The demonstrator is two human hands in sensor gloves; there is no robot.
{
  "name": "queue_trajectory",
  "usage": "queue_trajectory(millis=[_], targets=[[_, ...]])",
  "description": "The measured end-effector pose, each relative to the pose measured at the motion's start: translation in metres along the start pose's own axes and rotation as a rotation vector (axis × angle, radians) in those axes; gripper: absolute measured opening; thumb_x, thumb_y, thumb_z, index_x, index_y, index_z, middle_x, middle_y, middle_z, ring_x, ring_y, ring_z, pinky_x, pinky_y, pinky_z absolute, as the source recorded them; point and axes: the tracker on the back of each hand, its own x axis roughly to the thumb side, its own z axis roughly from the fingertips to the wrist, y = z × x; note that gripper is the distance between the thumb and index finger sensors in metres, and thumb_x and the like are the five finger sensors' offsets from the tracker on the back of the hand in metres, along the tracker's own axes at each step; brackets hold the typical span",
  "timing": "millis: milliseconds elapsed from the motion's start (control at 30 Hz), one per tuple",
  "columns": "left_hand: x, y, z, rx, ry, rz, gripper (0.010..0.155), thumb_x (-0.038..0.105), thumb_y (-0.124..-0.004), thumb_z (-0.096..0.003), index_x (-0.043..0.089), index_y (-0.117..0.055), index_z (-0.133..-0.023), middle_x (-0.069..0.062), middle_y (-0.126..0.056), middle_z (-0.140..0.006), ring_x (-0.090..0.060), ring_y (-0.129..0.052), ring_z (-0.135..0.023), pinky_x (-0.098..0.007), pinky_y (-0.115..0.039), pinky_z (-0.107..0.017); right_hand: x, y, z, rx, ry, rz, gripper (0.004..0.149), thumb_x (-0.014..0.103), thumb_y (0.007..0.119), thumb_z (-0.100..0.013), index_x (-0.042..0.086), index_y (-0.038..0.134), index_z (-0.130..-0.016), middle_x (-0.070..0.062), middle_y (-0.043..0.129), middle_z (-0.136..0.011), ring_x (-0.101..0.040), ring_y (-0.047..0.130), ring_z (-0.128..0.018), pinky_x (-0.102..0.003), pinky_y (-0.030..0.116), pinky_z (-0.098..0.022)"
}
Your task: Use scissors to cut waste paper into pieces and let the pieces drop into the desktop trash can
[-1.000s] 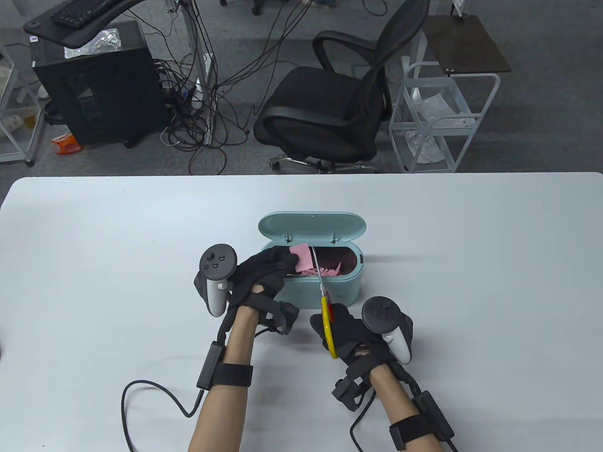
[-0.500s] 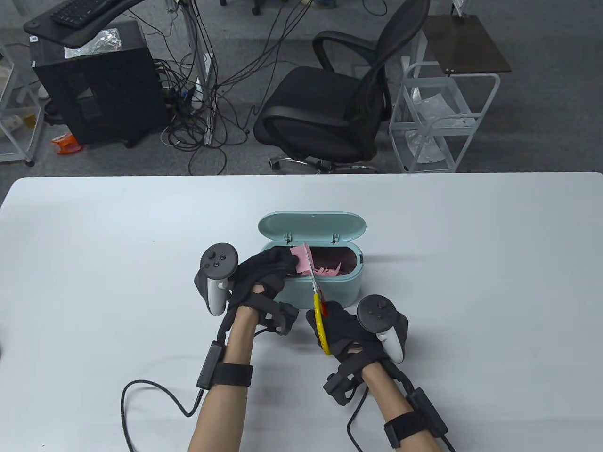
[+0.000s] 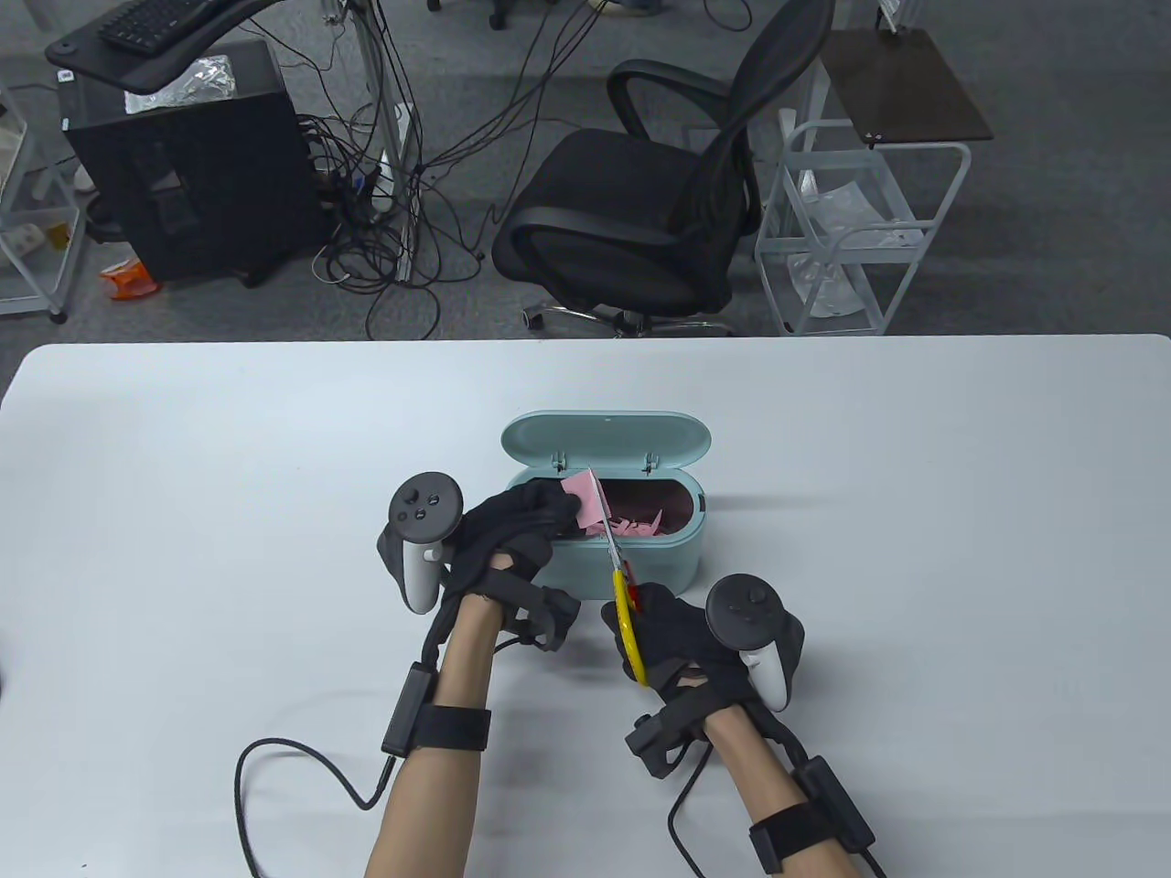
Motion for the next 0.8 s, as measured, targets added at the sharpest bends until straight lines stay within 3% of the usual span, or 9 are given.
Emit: queue_trajectory(millis=[333,667,800], targets=[[0.0019,-0.0008,-0.0011,-0.025,-0.005,-0.059,0.040,0.044,-0.087,-0.0408,0.024,-0.096,-0.074,0.006,-0.108,-0.063,-0.020,-0.097,-0.077,-0.065,-0.033,-0.075,0.0052,0.0002,-0.0048,0.095,0.019,0.077,0.069,0.069,0.071,-0.039,0.016,0.071,-0.083,-0.003,0.090,-0.067,-0.020,0.098,-0.038,-0.060,0.068,-0.062],[0.0026,-0.0009,-0.0017,-0.037,-0.006,-0.076,0.039,0.044,-0.087,-0.0403,0.024,-0.097,-0.073,0.006,-0.108,-0.063,-0.020,-0.097,-0.077,-0.065,-0.033,-0.075,0.0072,-0.0001,-0.0091,0.067,0.010,0.047,0.069,0.069,0.072,-0.039,0.015,0.073,-0.081,-0.002,0.092,-0.062,-0.019,0.099,-0.034,-0.057,0.073,-0.059],[0.0025,-0.0010,-0.0018,-0.038,-0.006,-0.077,0.040,0.044,-0.087,-0.0403,0.024,-0.096,-0.073,0.006,-0.108,-0.063,-0.020,-0.097,-0.077,-0.065,-0.033,-0.075,0.0082,-0.0008,-0.0099,0.015,-0.008,0.017,0.061,0.062,0.073,-0.039,0.013,0.079,-0.075,0.003,0.096,-0.050,-0.014,0.101,-0.022,-0.051,0.080,-0.055]])
